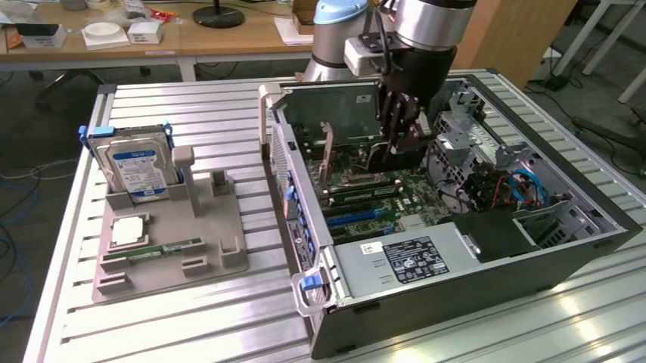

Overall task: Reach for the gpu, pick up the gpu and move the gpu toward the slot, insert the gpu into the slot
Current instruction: 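Insert the gpu into the slot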

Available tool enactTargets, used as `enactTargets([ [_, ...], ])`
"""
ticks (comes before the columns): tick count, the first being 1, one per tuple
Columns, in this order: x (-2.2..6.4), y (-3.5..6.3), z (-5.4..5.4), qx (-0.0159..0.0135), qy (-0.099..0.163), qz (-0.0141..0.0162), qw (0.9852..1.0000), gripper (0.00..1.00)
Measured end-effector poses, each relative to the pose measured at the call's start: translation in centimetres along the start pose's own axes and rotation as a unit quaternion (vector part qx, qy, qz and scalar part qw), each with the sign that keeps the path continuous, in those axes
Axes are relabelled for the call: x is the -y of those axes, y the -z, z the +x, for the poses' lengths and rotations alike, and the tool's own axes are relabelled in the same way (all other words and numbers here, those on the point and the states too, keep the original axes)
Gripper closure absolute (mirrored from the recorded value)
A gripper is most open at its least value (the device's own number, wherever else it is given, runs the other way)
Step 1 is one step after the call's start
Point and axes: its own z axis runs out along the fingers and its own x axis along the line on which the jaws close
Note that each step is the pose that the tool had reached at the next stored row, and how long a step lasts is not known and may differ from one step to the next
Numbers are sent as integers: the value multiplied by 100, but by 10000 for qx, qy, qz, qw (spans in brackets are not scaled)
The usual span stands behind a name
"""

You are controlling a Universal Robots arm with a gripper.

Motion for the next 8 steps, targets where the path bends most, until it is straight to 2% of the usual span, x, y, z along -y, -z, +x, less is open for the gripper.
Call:
enactTargets([
  [4,-10,-65,7,-1,1,0,10000,74],
  [8,-61,-110,13,0,0,0,10000,74],
])
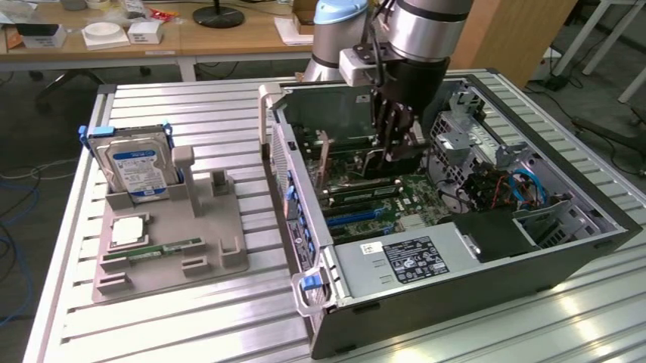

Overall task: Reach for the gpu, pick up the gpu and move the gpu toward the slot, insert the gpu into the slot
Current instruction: 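Insert the gpu into the slot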

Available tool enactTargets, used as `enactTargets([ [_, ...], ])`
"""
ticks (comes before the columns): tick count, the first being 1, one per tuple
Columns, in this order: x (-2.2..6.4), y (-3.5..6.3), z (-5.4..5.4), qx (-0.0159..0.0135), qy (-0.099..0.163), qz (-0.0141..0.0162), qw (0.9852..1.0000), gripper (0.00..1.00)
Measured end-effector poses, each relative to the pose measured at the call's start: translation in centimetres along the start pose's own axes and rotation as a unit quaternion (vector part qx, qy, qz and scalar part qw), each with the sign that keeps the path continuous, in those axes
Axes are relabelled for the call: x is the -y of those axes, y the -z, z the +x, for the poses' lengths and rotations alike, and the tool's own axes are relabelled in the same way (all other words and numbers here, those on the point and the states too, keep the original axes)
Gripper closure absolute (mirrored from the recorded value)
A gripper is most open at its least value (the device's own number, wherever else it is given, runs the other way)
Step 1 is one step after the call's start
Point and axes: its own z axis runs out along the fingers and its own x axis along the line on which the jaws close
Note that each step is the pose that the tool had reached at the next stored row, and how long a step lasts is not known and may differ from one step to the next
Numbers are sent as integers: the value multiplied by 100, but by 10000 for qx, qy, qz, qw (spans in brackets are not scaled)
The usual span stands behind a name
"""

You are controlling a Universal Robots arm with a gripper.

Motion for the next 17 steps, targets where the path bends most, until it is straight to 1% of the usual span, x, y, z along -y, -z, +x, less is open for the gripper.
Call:
enactTargets([
  [2,-15,-19,3,0,0,0,10000,74],
  [7,-20,-75,42,0,0,0,10000,74],
  [15,-44,-209,49,1,0,0,10000,74],
  [17,-49,-228,60,-1,0,-1,10000,74],
])
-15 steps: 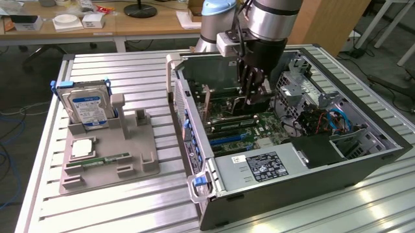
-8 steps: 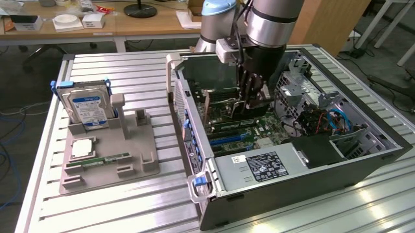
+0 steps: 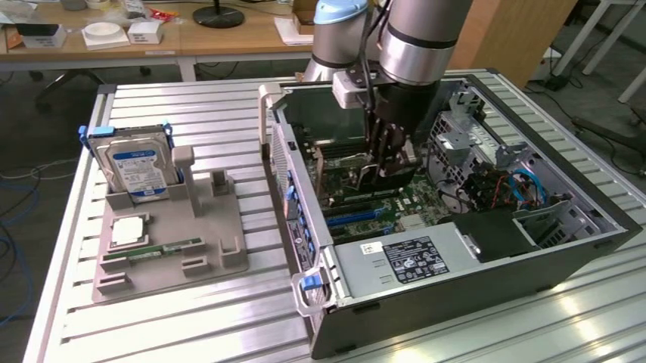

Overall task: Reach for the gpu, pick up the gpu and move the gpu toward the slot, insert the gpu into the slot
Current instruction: 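Insert the gpu into the slot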

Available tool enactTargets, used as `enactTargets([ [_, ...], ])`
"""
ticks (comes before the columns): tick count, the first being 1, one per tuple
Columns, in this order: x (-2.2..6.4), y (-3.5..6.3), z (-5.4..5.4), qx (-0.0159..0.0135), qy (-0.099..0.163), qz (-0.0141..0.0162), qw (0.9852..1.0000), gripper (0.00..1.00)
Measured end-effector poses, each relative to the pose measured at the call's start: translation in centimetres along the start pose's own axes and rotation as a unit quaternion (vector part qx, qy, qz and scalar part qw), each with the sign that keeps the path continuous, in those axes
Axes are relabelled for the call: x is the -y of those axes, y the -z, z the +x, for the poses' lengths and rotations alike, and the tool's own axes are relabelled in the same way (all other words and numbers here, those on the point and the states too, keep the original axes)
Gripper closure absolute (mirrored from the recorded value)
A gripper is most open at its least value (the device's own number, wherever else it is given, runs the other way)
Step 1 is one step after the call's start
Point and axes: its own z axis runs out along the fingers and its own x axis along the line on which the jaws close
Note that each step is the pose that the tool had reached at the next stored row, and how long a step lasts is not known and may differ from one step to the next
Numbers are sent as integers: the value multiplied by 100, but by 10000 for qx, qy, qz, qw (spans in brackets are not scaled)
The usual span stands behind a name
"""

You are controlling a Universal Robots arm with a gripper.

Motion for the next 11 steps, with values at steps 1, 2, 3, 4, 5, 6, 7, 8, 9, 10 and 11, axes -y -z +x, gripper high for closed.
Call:
enactTargets([
  [1,-2,-7,8,1,0,0,10000,74],
  [2,-7,-16,13,2,-1,1,10000,74],
  [3,-12,-23,16,2,-1,1,10000,74],
  [4,-14,-31,19,2,0,1,10000,74],
  [5,-16,-37,23,1,1,1,10000,74],
  [6,-17,-43,31,1,0,0,10000,74],
  [7,-18,-50,37,2,0,1,10000,74],
  [8,-20,-60,41,3,-1,1,10000,74],
  [9,-25,-72,42,3,-1,1,10000,74],
  [10,-32,-85,42,2,0,1,10000,74],
  [11,-40,-100,42,2,0,1,10000,74],
])
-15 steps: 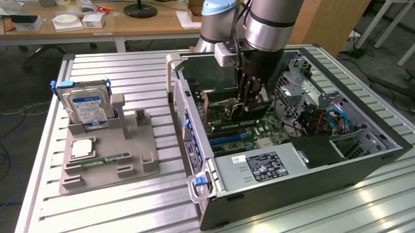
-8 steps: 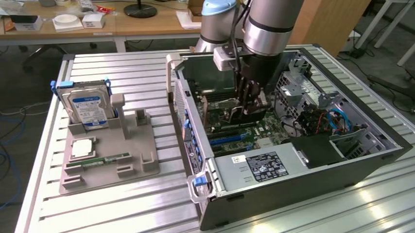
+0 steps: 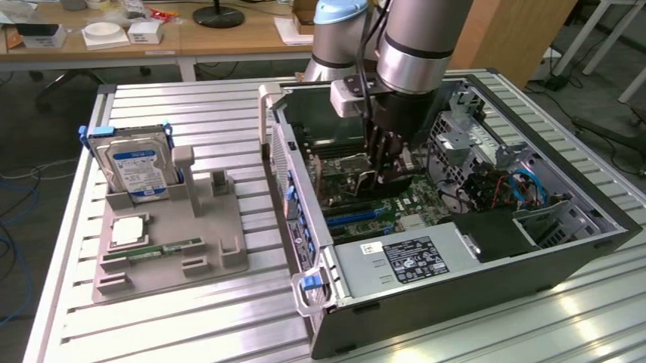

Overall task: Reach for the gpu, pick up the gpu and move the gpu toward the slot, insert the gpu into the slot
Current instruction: 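Insert the gpu into the slot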

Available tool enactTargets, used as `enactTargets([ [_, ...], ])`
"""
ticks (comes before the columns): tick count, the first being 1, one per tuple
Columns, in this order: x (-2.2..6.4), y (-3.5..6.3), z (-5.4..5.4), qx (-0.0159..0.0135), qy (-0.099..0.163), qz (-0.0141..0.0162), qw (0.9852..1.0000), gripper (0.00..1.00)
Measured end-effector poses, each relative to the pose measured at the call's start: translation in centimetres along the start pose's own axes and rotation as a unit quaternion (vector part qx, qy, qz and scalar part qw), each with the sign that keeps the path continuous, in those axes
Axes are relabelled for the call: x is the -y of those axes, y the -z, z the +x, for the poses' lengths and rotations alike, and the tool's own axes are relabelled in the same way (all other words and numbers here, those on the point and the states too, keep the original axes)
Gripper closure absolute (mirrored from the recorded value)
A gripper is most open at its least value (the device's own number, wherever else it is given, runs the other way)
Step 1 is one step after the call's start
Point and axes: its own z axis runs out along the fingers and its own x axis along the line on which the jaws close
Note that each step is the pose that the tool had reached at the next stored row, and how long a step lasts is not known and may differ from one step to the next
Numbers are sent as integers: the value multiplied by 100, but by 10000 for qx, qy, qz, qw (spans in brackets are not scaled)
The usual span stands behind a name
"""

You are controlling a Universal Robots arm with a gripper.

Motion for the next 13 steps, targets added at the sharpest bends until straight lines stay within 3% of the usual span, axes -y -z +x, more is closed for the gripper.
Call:
enactTargets([
  [13,-22,-188,0,1,0,0,10000,74],
])
